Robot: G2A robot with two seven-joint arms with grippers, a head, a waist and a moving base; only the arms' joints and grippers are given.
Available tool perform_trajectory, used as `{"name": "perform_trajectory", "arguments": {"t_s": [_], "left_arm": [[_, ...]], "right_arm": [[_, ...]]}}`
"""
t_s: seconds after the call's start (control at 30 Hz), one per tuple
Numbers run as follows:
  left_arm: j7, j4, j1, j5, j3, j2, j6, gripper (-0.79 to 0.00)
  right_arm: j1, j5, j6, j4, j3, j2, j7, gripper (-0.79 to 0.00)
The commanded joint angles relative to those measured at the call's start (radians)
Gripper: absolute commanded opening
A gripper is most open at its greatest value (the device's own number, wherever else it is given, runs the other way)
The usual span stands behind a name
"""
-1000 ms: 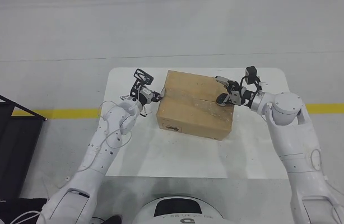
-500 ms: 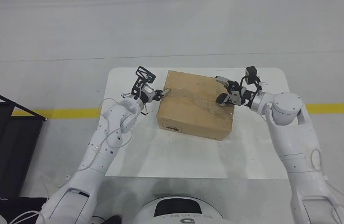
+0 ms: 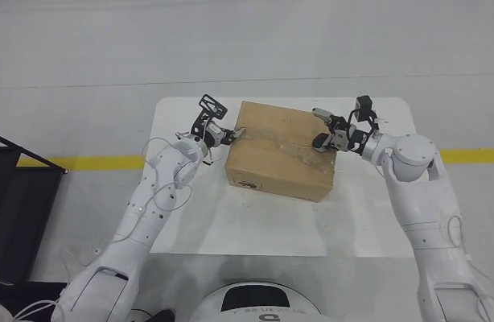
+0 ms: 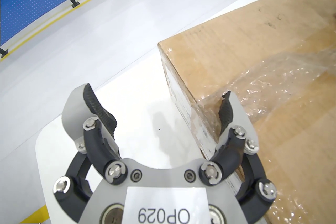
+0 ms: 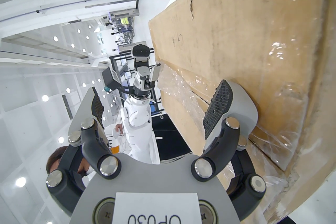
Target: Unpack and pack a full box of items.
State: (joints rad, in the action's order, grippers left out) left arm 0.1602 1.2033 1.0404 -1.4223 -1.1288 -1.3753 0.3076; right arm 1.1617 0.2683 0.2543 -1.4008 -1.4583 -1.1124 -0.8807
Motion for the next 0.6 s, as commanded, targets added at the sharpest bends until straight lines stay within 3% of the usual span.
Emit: {"name": "perform_trajectory", "arguments": {"t_s": [0.0, 0.2, 0.33, 0.57], "left_arm": [[0.003, 0.003, -0.001, -0.002, 0.005, 0.0, 0.002, 0.0], [0.006, 0.021, -0.001, -0.007, 0.015, -0.001, 0.006, 0.0], [0.006, 0.026, -0.001, -0.007, 0.018, 0.0, 0.007, 0.0], [0.004, 0.022, -0.001, -0.008, 0.018, 0.001, 0.013, 0.0]], "right_arm": [[0.039, 0.041, -0.049, -0.025, -0.047, 0.004, 0.018, 0.0], [0.237, 0.166, -0.189, -0.142, -0.218, 0.018, 0.036, 0.0], [0.301, 0.183, -0.169, -0.165, -0.257, 0.022, 0.05, 0.0], [0.319, 0.089, -0.052, -0.174, -0.261, 0.041, -0.04, 0.0]]}}
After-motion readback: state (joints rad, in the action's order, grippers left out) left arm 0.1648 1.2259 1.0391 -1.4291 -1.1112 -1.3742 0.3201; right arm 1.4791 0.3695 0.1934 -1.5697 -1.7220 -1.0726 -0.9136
